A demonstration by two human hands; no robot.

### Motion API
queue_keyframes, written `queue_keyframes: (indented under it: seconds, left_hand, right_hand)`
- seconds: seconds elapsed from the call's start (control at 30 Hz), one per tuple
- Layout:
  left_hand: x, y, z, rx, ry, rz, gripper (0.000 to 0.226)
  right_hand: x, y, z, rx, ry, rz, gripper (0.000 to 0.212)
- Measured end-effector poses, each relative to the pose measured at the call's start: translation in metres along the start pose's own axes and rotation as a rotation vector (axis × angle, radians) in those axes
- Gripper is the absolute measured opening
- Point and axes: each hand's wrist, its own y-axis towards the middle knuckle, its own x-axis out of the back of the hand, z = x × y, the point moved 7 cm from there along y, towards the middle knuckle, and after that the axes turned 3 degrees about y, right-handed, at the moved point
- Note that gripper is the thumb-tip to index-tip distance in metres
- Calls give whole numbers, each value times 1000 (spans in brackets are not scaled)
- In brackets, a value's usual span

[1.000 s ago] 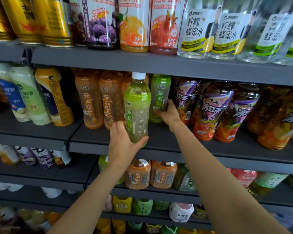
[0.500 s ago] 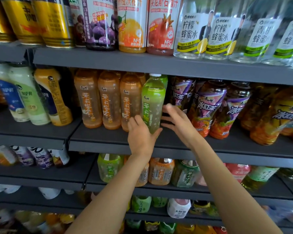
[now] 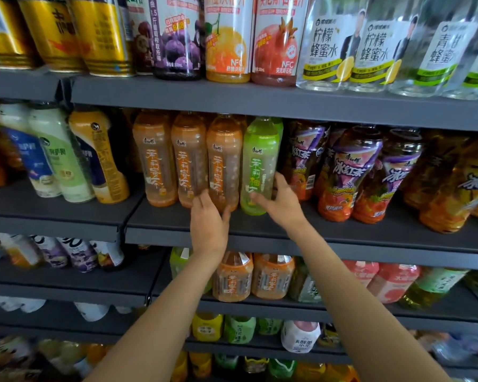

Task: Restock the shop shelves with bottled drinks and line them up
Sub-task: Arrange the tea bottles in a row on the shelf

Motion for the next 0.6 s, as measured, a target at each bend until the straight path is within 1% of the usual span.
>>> queue_keyframes:
  seconds: [0.07,0.13,0.3,0.47,0.6]
  left_hand:
    - [-4,4,-2,31,21,1,60]
    - [-7,7,-1,82,17,-10,59]
    - [-8,9,-3,101,-25,-72,55]
    - [-10,9,-6,88,-30,-91,58]
    - [-9,10,-7,87,-32,-91,59]
  right_hand:
    - [-5,-8,-7,26,-47,-79,63]
    - [-6,-11,-12,37,-76,-138,59]
    - [-8,-6,-15,16,-109,-134,58]
    - [-15,-10,-16,-21,-80,-193,59]
    - [-15,-12,-14,-20,-79,-179,58]
